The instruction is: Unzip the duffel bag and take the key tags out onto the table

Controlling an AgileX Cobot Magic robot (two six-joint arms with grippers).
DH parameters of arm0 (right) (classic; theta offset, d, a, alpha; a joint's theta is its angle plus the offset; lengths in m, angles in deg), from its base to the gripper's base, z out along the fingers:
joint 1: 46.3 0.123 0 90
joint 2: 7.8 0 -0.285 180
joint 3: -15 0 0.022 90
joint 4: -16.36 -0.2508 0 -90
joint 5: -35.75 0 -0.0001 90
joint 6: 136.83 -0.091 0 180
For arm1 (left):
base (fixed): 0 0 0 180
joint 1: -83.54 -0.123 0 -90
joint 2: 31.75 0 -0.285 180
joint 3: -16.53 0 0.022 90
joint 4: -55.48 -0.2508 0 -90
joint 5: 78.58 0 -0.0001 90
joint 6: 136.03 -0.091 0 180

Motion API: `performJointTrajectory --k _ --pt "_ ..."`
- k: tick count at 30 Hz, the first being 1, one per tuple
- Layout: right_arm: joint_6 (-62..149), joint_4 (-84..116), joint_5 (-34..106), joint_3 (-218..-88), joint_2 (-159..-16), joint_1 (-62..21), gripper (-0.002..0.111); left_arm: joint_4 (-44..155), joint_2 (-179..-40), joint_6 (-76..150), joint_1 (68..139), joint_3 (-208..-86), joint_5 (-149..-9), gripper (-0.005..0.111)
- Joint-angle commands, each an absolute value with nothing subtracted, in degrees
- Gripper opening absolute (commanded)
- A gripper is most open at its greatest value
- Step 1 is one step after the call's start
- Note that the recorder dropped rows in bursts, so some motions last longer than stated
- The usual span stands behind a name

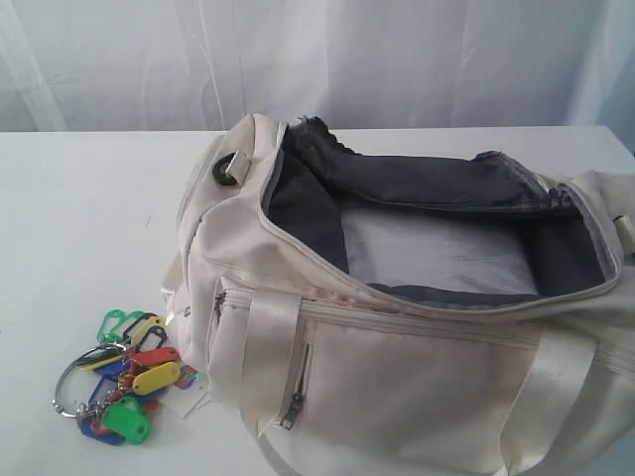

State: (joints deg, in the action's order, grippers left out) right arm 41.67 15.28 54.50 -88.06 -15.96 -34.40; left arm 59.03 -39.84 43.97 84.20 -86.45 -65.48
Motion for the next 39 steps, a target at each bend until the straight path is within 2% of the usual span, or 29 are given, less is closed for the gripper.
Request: performJointTrajectory --k 1,39 --pt "41.63 15.32 54.12 -87.78 -15.58 -34.30 0.000 59.21 -39.54 43.97 84.50 -86.25 -65.66 0.000" --pt "41.63 15.32 54.12 -87.78 -15.58 -32.96 0.000 59.21 -39.54 43.97 84.50 -86.25 -65.66 0.000"
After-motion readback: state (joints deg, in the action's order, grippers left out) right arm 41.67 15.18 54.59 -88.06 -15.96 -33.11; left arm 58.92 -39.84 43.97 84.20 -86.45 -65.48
